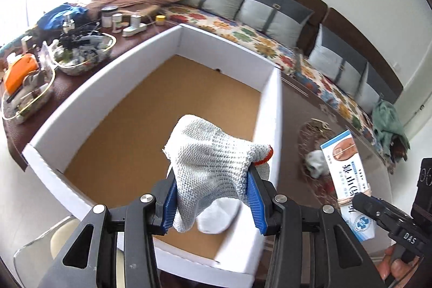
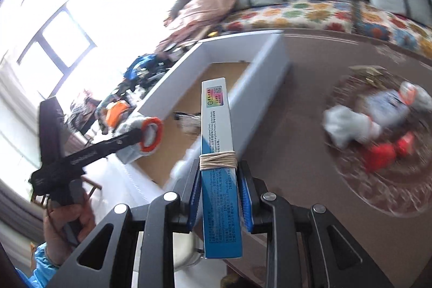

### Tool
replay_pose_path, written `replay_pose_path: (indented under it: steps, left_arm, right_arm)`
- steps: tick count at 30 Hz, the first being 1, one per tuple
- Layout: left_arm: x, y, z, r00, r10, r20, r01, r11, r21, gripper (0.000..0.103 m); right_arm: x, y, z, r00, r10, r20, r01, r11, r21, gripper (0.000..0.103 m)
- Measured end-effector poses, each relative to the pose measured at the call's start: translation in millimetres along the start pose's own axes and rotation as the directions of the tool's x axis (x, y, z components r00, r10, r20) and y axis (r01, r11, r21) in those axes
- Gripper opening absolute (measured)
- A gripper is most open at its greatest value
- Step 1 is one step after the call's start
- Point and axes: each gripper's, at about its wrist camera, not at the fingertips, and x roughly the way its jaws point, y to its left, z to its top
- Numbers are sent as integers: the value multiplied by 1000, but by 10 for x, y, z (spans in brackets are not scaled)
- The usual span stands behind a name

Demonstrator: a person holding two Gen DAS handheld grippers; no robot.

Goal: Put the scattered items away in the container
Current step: 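Carry the glove and toothpaste box over the white box with both grippers, then open both grippers to drop the glove and toothpaste box inside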

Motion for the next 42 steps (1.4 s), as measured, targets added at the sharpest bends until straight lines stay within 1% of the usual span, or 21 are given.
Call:
replay_pose_path:
  steps: [3,5,7,11,12,14,15,17,21,24,25,26,27,30,34,38,42]
  left_arm:
    - [116,376,154,998,65,-16,-65,997,-27,45]
    - [210,552,227,995,97,-32,-98,995,-35,45]
    - [310,694,275,991,120,-52,-122,992,-39,45]
    - [528,859,276,984,141,-111,-145,989,-31,45]
    - [561,868,249,981,142,-133,-147,989,-27,48]
    - [611,884,221,978,150,-148,-156,987,-29,52]
    - [614,890,210,976,160,-146,-166,986,-29,54]
    - [620,901,189,973,179,-143,-185,982,-28,56]
    - [633,924,148,966,217,-138,-223,974,-28,57]
    - [576,867,141,962,246,-114,-249,968,-12,58]
    - [556,839,141,963,248,-109,-250,968,-9,69]
    - [542,815,141,963,247,-106,-249,968,-7,76]
    - [527,790,141,964,247,-103,-249,969,-5,86]
    - [482,716,140,965,245,-93,-246,969,0,86]
    - [423,617,139,967,242,-79,-243,970,7,86]
    - [363,518,138,969,240,-66,-239,971,13,86]
    - [219,285,89,967,254,-25,-252,966,51,86]
  right_arm:
    - [426,365,170,998,52,-39,-54,997,-61,26]
    - [721,564,224,994,80,-72,-86,993,-80,26]
    - [1012,708,234,990,88,-112,-99,990,-97,26]
    - [1587,874,163,977,78,-197,-100,989,-108,26]
    - [1671,868,140,975,82,-208,-104,990,-97,30]
    - [1842,834,91,964,108,-242,-123,991,-45,31]
    - [1893,814,73,961,117,-250,-127,992,-23,37]
    - [1920,768,52,962,124,-244,-127,992,4,49]
    - [1785,737,80,973,116,-202,-116,993,9,51]
    - [1549,736,123,983,118,-142,-116,993,16,51]
    - [1466,746,133,985,120,-122,-119,993,11,51]
    - [1387,758,136,988,118,-104,-118,993,5,51]
    - [1312,772,131,990,112,-89,-113,994,-4,51]
    - [1098,782,98,993,107,-45,-108,994,-13,51]
    - [899,769,69,996,93,-10,-93,996,-13,51]
    - [665,649,-2,997,70,20,-70,997,16,51]
    - [421,489,-115,997,43,59,-45,999,30,52]
